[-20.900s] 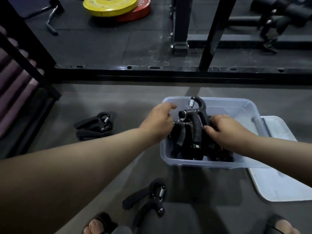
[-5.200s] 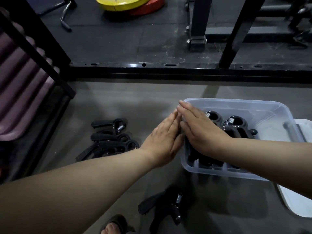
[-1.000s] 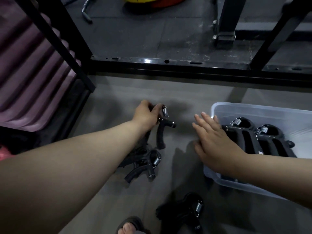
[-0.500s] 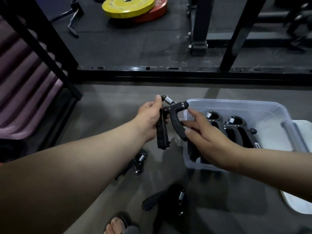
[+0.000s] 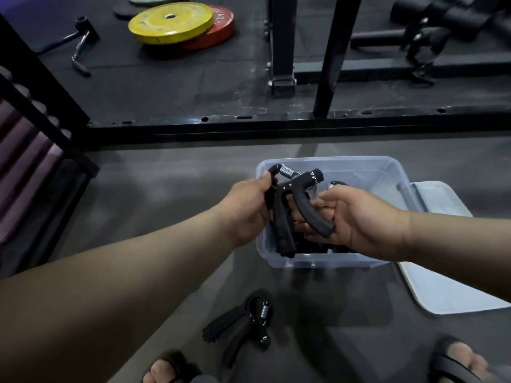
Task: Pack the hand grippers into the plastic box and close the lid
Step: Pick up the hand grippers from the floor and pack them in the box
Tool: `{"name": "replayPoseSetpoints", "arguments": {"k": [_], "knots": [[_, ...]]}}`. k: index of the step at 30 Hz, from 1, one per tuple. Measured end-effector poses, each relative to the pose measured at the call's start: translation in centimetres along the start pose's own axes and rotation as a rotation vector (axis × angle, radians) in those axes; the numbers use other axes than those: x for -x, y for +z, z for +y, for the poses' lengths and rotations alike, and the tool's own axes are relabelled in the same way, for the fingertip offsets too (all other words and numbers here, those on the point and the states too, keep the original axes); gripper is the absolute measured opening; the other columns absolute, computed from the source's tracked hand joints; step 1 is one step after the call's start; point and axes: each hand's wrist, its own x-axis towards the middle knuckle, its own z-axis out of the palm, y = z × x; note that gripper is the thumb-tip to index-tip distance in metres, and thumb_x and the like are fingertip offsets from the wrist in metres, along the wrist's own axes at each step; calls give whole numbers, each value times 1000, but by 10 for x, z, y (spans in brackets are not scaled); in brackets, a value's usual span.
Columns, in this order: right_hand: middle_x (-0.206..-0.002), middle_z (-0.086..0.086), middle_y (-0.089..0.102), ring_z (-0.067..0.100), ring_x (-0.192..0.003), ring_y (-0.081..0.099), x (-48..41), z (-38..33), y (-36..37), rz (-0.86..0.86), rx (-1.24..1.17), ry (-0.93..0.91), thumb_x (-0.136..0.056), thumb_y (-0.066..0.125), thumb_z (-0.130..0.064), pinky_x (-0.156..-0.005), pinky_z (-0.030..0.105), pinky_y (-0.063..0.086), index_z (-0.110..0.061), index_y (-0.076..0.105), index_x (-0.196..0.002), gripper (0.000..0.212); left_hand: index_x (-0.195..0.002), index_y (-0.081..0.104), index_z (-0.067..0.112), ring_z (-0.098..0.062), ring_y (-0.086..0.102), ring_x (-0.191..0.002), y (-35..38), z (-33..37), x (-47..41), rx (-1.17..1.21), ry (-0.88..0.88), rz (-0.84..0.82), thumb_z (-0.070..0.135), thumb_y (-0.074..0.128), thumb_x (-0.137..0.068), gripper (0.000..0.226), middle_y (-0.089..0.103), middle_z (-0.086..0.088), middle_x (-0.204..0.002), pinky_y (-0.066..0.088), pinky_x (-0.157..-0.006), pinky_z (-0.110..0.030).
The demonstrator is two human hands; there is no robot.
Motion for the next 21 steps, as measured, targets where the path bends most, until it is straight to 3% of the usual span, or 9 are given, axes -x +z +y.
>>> {"name": "replayPoseSetpoints", "arguments": {"k": [3, 6, 8, 9, 11, 13, 15, 19, 21], "knots": [[-119, 22, 59, 39, -114, 52, 4, 7, -8, -144, -6, 119, -88, 46, -40, -114, 54, 29, -7, 63, -105, 41, -102, 56, 0, -31, 67, -76, 15, -9, 5, 43, -75, -80, 30, 33, -106, 39, 68, -20, -91, 58, -67, -39], [-134, 21, 56, 39, -125, 48, 6, 9, -9, -222, 6, 195, -88, 45, -41, -100, 44, 48, -17, 53, -89, 26, -107, 58, 5, -30, 58, -63, 24, -19, 4, -127, -78, -102, 36, 33, -105, 40, 68, -22, -82, 42, -63, -33], [-132, 24, 57, 39, -127, 49, 4, 5, -13, -196, -18, 172, -91, 40, -37, -97, 42, 50, -14, 53, -99, 28, -101, 58, 11, -26, 53, -57, 24, -22, 2, -349, 28, -92, 36, 36, -104, 34, 67, -14, -75, 43, -51, -27], [-128, 25, 59, 39, -124, 53, 3, 0, -16, -162, -9, 152, -92, 39, -34, -99, 44, 48, -11, 54, -108, 31, -103, 58, 14, -24, 58, -65, 22, -23, 0, -500, 124, -45, 34, 40, -103, 28, 68, -7, -81, 48, -55, -28], [-119, 23, 64, 38, -112, 60, 0, -12, -23, -18, 79, 85, -95, 41, -28, -97, 47, 48, -11, 56, -114, 29, -112, 59, 20, -15, 63, -93, 7, -27, -13, -873, 382, 64, 30, 47, -98, 21, 68, 3, -101, 52, -83, -30], [-104, 18, 64, 33, -96, 62, -4, -27, -31, 160, 190, -26, -94, 47, -20, -92, 49, 50, -13, 56, -111, 20, -121, 58, 23, -15, 59, -108, -7, -29, -21, -1178, 560, 29, 29, 47, -92, 31, 66, 5, -113, 46, -97, -33], [-95, 13, 60, 28, -87, 60, -9, -35, -41, 299, 397, -114, -84, 52, -19, -90, 50, 50, -16, 51, -107, 23, -124, 58, 22, -19, 55, -111, -18, -32, -27, -1382, 648, -45, 29, 46, -86, 41, 64, 2, -117, 42, -101, -38], [-96, 5, 58, 21, -87, 56, -16, -37, -51, 396, 745, -44, -82, 52, -32, -81, 39, 44, -27, 43, -106, 26, -137, 49, 16, -20, 36, -136, -29, -40, -28, -1725, 739, -106, 33, 38, -90, 51, 50, -2, -142, 9, -119, -32], [-104, 6, 59, 26, -97, 57, -24, -30, -56, 509, 809, -14, -73, 55, -45, -93, 43, 43, -39, 40, -96, 28, -140, 46, 17, -17, 31, -140, -35, -45, -29, -1813, 780, -99, 40, 25, -91, 59, 46, 1, -147, -1, -119, -31]]}}
